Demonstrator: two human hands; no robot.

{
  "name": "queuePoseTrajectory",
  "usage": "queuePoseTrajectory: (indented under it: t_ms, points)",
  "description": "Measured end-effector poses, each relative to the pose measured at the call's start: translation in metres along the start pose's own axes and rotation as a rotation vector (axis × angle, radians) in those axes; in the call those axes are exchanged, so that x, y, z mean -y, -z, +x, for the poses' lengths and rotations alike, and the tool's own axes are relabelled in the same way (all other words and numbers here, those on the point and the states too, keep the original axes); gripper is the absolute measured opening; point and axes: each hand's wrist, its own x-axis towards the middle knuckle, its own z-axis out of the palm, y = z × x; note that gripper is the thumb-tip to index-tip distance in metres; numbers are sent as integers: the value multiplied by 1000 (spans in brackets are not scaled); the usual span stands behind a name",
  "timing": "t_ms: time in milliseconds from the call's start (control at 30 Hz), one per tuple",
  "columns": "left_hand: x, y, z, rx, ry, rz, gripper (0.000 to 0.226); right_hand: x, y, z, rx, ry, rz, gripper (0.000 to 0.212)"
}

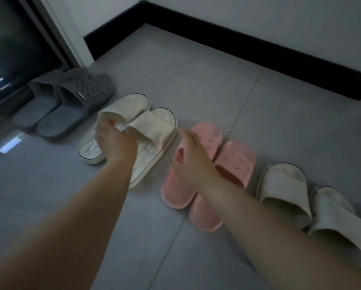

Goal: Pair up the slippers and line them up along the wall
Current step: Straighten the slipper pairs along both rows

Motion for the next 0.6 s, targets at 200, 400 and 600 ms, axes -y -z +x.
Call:
queuePoseTrajectory:
  t_ms: [200,400,600]
  points:
    - [37,-6,32,477,-21,102,40,22,-49,55,228,-202,1,60]
    - [38,-11,50,342,128,-35,25,22,-61,70,256,-205,-85,73]
    - [28,-17,38,191,236,9,33,24,-37,44,237,-114,43,75]
